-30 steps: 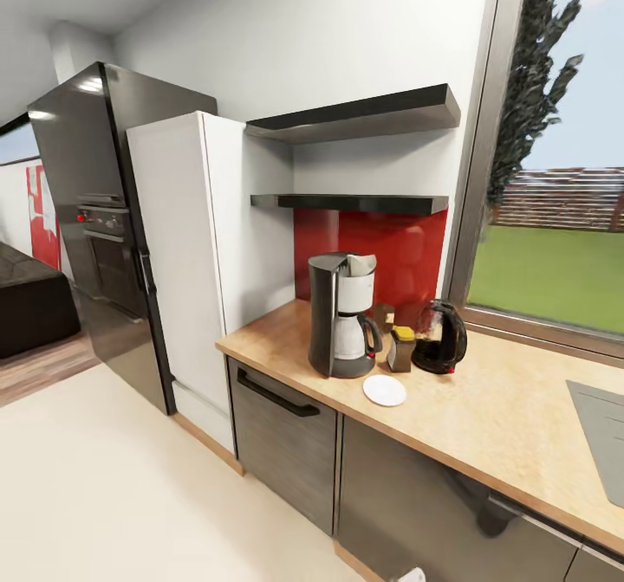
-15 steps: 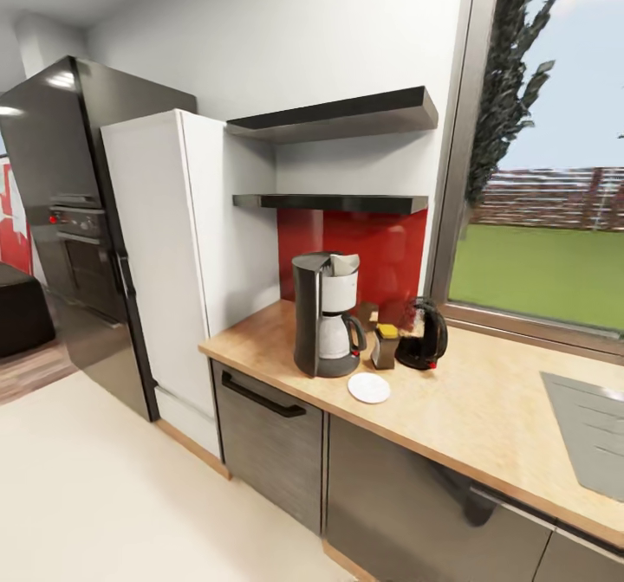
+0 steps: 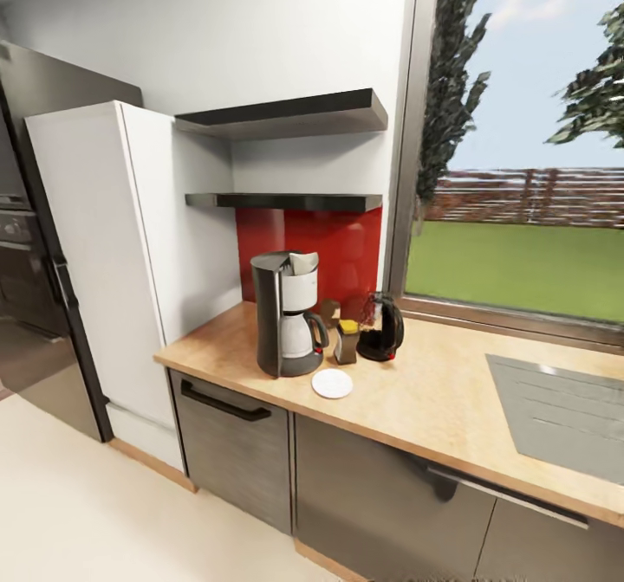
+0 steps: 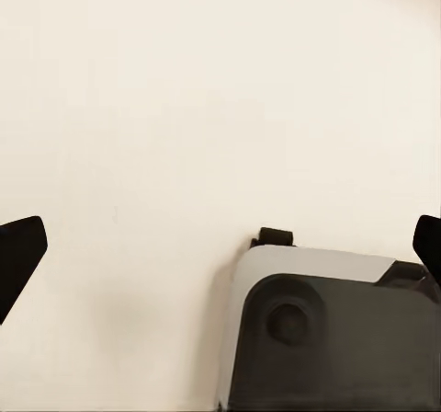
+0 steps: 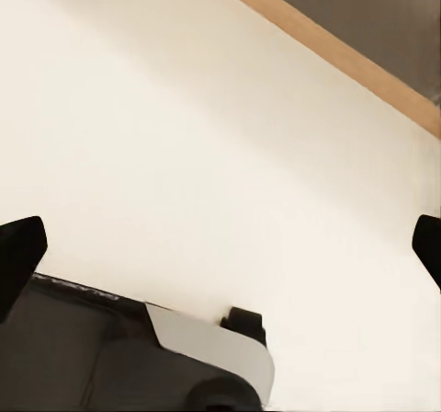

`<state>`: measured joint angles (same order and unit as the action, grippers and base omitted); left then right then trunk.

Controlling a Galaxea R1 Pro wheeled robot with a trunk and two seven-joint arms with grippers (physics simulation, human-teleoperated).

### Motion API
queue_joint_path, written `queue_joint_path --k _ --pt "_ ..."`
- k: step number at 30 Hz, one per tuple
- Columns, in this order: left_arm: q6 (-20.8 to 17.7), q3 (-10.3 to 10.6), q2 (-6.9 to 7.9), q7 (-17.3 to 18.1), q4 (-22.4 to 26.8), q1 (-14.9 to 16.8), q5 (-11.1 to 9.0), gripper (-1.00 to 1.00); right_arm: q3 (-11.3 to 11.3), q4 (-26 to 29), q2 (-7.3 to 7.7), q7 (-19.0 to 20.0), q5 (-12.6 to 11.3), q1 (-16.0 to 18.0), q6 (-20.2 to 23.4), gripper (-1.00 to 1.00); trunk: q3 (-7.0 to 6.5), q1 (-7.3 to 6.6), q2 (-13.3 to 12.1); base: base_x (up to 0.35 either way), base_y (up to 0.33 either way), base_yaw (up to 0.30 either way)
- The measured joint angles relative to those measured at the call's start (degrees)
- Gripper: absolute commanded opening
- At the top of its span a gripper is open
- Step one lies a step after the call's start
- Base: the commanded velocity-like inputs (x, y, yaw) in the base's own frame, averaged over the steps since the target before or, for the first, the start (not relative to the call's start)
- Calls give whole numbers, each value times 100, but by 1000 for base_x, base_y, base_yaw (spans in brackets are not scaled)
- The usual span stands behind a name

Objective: Set up a coffee station on the kitchen countertop: keep the coffee maker on the countertop, move the bottle of coffee from the kitchen shelf to the counter next to the coffee maker, place a paper coffee filter on top of the coffee maker, put the saucer next to the coffee maker with the coffee cup on the saucer, and place the electric kettle next to the coffee maker.

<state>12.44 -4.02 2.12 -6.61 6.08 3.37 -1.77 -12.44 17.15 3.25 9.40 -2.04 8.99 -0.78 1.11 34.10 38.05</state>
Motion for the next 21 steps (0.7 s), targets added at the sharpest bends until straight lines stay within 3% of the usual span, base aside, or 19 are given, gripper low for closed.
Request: queue_joint_path --k 3,9,10,11,14,21 --pt "-7 4 18 1 -100 7 -4 100 -1 -133 -6 -388 -5 0 4 100 3 0 0 0 0 -298" --pt "-4 2 -16 1 -180 11 -18 100 39 -864 23 -576 -11 -2 -1 100 15 0 0 0 0 -298" --pt "0 0 -20 1 -184 11 -19 100 84 -1077 55 -586 -26 -2 -9 100 17 0 0 0 0 -299" --pt "0 -8 -15 0 -189 11 -22 100 240 -1440 281 -588 -188 -4 -21 100 18 0 0 0 0 -299" --pt "0 -9 1 0 -191 11 -22 100 267 -1519 446 -574 -232 -6 -12 100 18 0 0 0 0 -300" --pt "0 -9 -17 0 -192 11 -22 100 277 -1554 514 -551 -252 -26 6 100 18 0 0 0 0 -300"
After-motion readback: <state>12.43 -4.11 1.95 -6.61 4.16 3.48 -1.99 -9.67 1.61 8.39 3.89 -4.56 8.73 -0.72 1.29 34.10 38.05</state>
